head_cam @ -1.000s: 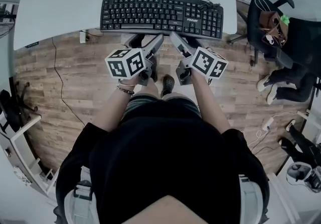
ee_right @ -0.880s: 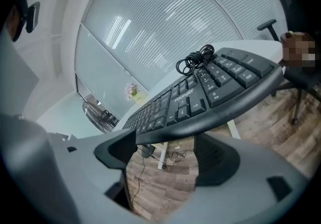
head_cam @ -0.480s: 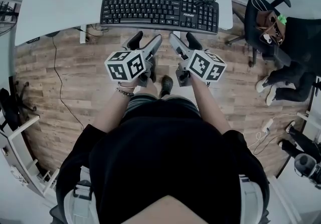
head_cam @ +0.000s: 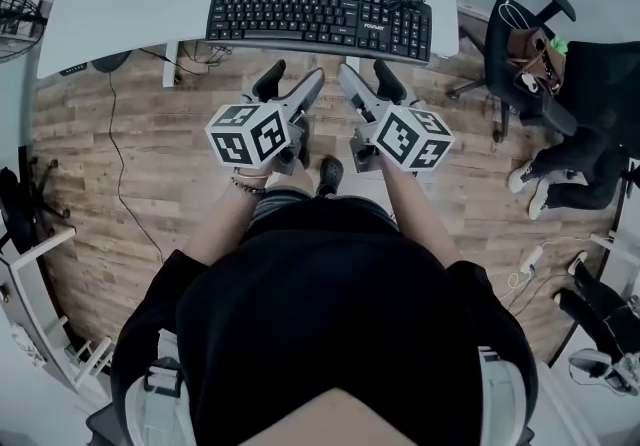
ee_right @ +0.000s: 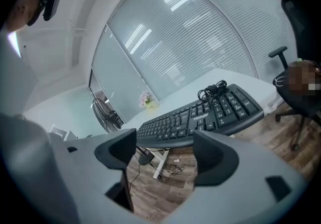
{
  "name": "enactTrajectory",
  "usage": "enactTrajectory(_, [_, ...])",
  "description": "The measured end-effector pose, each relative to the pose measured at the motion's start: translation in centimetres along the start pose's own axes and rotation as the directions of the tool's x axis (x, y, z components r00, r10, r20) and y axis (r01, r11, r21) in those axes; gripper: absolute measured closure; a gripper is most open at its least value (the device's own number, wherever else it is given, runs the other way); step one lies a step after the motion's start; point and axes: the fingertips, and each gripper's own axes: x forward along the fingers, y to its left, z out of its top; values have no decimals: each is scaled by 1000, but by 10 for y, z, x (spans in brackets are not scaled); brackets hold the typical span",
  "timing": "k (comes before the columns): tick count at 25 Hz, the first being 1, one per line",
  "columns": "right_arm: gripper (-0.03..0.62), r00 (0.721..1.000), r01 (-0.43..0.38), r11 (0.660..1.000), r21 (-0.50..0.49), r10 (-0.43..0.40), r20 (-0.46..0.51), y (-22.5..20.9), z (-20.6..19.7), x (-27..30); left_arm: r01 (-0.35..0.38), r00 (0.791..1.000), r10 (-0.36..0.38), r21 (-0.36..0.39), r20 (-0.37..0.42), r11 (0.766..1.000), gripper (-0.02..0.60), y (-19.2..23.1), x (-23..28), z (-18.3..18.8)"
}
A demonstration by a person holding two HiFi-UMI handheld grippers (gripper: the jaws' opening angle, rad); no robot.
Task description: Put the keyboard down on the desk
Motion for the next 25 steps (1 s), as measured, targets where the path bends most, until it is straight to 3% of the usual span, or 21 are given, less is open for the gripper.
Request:
enactTrajectory(18, [267, 979, -83, 980, -179, 113, 168, 50, 57, -46, 71, 985, -89, 125, 149, 990, 252, -68, -36, 46])
enactTrajectory(25, [314, 963, -126, 965, -230, 175, 206, 67, 76, -64, 106, 971, -137, 159, 196, 981, 293, -94, -47, 57])
